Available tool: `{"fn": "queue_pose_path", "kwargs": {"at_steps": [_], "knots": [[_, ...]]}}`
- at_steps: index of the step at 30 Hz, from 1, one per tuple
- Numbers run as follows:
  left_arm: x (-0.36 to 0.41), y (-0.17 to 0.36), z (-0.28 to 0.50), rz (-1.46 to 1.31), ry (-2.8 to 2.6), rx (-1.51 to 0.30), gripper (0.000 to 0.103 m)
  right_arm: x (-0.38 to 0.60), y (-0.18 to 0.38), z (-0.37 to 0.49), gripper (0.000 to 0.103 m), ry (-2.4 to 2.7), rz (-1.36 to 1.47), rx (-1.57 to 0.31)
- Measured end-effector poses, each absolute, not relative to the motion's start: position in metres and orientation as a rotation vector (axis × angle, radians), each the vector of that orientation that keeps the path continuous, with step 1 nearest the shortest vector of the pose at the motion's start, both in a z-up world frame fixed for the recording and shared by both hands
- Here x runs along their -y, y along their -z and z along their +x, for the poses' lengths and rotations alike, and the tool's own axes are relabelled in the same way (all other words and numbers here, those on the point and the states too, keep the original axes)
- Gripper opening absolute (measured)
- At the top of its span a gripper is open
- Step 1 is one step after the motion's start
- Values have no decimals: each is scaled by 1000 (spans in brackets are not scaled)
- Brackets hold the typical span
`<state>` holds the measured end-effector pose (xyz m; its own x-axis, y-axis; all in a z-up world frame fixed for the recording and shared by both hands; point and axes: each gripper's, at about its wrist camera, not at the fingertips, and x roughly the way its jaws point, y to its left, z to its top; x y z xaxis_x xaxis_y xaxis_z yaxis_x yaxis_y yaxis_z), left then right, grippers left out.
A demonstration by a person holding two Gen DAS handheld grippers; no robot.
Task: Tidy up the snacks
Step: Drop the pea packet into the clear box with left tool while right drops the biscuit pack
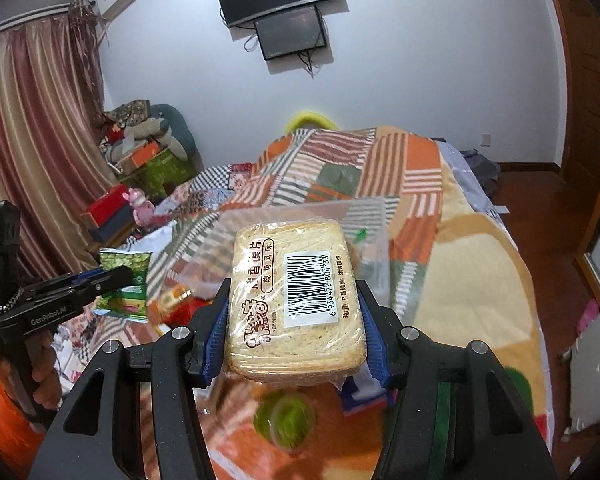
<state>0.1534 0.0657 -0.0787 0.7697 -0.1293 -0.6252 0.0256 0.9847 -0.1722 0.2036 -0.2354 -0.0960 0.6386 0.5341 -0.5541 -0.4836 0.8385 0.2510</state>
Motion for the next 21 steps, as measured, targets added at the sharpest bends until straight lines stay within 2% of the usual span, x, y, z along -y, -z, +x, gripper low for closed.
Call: {"fn": "queue_pose_path", "kwargs": {"at_steps": [10, 21], "knots": [[-72, 72, 200, -154, 62, -655, 28, 206, 97, 236, 53, -616, 87, -654], [-69, 103, 252, -131, 51, -731, 28, 177, 115, 277, 53, -625, 35, -744]]}}
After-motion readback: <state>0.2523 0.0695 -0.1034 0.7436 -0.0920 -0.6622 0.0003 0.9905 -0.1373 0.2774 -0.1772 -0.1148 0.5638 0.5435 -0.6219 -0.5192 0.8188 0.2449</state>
